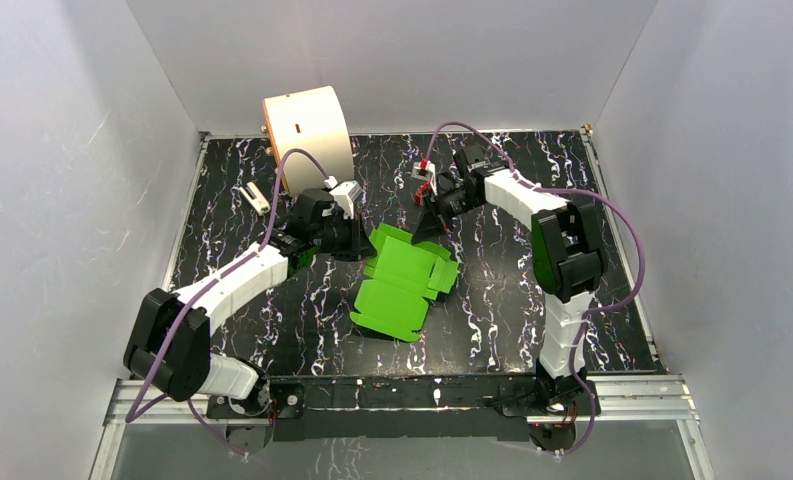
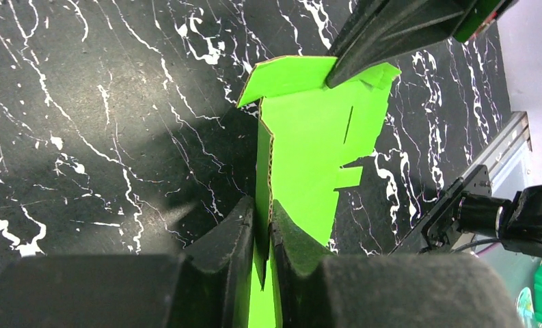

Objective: Fold the paper box

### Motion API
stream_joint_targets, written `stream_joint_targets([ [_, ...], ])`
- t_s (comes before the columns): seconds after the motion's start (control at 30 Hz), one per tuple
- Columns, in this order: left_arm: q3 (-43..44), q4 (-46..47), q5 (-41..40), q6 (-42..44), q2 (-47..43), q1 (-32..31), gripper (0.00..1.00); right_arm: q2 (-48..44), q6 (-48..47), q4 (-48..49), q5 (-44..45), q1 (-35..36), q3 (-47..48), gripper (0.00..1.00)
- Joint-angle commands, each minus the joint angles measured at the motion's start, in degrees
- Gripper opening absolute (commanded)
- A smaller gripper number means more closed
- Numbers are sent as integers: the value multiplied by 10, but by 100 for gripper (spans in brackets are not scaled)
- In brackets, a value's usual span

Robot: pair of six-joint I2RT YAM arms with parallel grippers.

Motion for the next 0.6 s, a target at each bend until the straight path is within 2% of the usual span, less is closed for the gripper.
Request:
stream_joint_targets([
  [0.0,-1,5,-18,-21,-6,-3,14,-14,-7,1,5,0,13,1],
  [0.1,3,-11,-64,-39,-5,-3,20,-26,25,29,34,1,-6,0],
  [0.3,0,-48,-161,-90,-29,-2,43,-76,81,98,139,15,-55,0],
  [0.4,-6,-73,-205,-135,-47,-2,49,-98,98,127,196,28,-77,0],
  [0.47,-15,-65,-193,-152,-59,-2,50,-111,107,145,225,38,-93,0],
  [0.57,-46,-8,-127,-195,-66,-2,50,-129,114,171,283,53,-117,0],
])
